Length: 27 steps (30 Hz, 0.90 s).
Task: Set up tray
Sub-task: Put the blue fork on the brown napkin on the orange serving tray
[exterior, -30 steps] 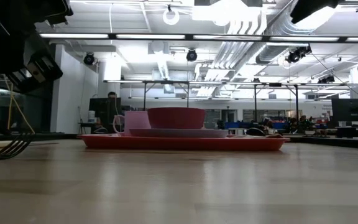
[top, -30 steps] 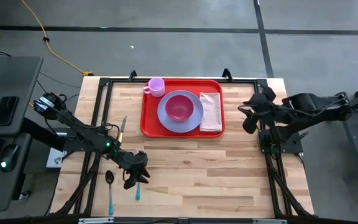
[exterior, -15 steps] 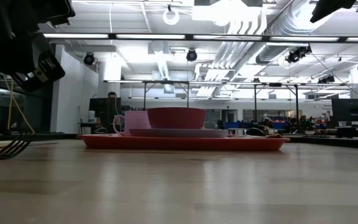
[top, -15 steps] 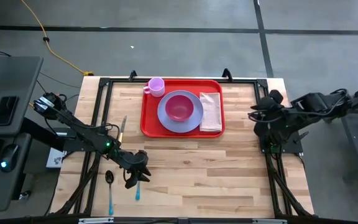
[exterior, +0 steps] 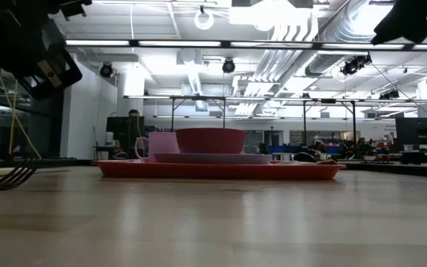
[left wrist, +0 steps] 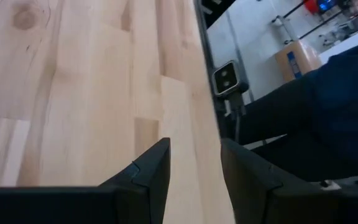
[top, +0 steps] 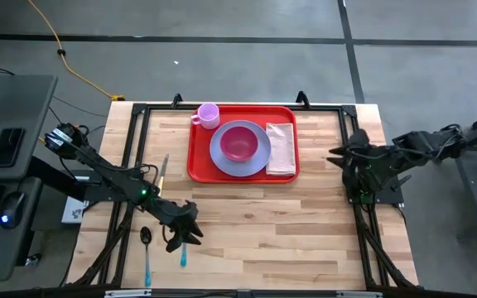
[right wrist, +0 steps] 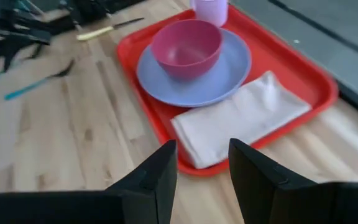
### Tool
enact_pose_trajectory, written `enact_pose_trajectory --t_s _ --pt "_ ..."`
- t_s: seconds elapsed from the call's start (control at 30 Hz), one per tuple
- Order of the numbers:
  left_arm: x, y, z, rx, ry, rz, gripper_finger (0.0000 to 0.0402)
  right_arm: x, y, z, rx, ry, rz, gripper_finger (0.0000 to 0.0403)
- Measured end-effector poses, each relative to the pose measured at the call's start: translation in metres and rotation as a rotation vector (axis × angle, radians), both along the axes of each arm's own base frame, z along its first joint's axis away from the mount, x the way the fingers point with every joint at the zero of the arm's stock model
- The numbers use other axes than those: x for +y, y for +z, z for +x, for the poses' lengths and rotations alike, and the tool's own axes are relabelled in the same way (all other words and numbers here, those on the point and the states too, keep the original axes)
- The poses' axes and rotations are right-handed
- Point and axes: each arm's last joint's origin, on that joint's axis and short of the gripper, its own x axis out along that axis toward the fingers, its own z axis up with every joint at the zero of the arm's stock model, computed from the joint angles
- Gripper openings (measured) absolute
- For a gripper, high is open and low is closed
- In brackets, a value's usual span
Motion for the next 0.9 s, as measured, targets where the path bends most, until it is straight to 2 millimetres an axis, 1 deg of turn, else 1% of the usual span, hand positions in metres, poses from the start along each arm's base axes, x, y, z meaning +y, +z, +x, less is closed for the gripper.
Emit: enact_pose_trajectory --t_s 0.17,0.37,0.5,0.6,0.73,0.9 --pt "-0.001 0.003 0.001 -0.028 0.001 -0.018 0.0172 0.003 -0.025 0.002 -0.075 0.034 0.102 0.0123" --pt "-0.002 0.007 0.003 -0.073 -0.001 -0.043 0.0172 0.011 -0.054 0.019 -0.193 0.105 0.201 0.0123" --pt "-0.003 0.011 0.004 -0.104 -0.024 -0.064 0.0172 0.015 -0.076 0.027 -0.211 0.132 0.232 0.0123" --pt "0.001 0.011 0.006 -0.102 -0.029 -0.073 0.0172 0.016 -0.087 0.030 -0.209 0.125 0.249 0.0123" --pt "0.014 0.016 0.012 -0.149 -0.058 -0.066 0.0172 0.016 -0.092 0.029 -0.209 0.110 0.261 0.0123" --pt "0.034 0.022 0.018 -0.199 -0.084 -0.033 0.0172 0.012 -0.087 0.022 -0.268 0.083 0.247 0.0123"
